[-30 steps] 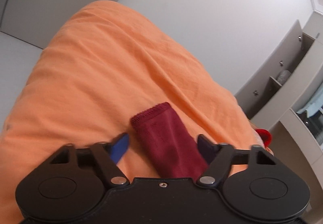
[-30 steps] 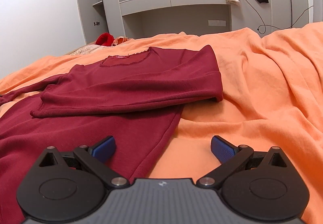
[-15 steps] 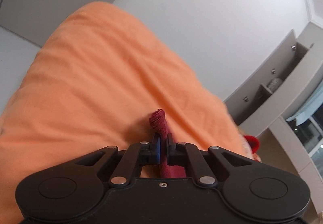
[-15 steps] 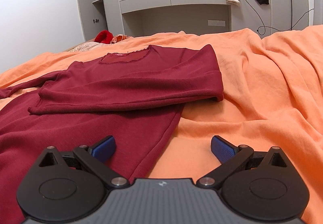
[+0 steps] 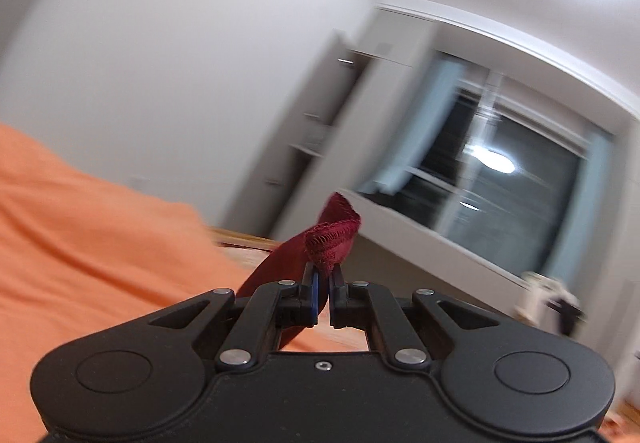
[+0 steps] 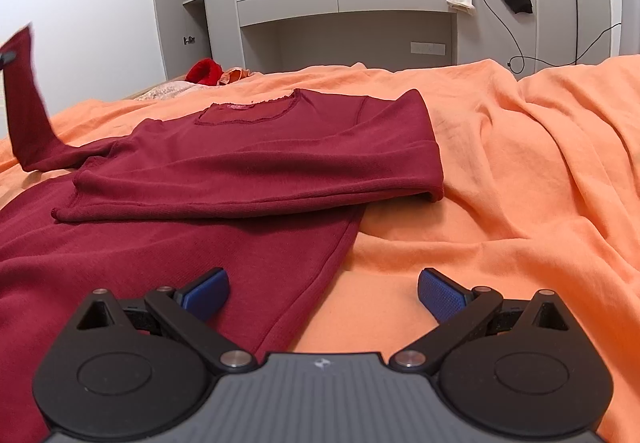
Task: Fold small clothes
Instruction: 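Lay the sleeve across the shirt body with the left gripper and open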
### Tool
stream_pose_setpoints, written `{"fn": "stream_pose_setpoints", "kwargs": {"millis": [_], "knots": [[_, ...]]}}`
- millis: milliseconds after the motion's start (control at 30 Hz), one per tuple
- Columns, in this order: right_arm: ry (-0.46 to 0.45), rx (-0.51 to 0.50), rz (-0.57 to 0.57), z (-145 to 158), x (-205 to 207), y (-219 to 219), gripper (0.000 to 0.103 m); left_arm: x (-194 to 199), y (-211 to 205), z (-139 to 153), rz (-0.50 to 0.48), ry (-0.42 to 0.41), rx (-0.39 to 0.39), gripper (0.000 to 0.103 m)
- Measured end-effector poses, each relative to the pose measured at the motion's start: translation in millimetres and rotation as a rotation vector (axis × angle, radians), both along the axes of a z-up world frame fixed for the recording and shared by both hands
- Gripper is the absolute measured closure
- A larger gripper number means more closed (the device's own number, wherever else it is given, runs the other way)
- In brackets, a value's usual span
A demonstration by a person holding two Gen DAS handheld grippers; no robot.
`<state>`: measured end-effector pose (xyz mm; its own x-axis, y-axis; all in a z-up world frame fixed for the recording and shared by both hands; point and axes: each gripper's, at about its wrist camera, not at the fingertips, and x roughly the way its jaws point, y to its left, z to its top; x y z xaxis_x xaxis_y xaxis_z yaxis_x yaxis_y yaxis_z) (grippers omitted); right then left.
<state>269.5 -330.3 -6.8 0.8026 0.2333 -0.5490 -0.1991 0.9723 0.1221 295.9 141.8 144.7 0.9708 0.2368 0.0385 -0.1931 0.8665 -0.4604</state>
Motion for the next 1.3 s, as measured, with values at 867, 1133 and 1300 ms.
{"fn": "stream_pose_setpoints", "kwargs": {"millis": [867,1133,1300], "knots": [[0.001,0.009,0.003,0.1,-0.2,-3.3,0.000,-7.2,-225.3,-130.4,-0.779,0.309,0.526,0.090],[0.006,0.010,0.006,-1.0,0.3,-3.0,0.000,-17.5,-211.7,-132.3,-0.947,0.369,0.529,0.056],[0.008,0.010,0.006,-1.2,0.5,-3.5,0.000,-27.3,-196.1,-129.2,-0.982,0.370,0.506,0.042]]}}
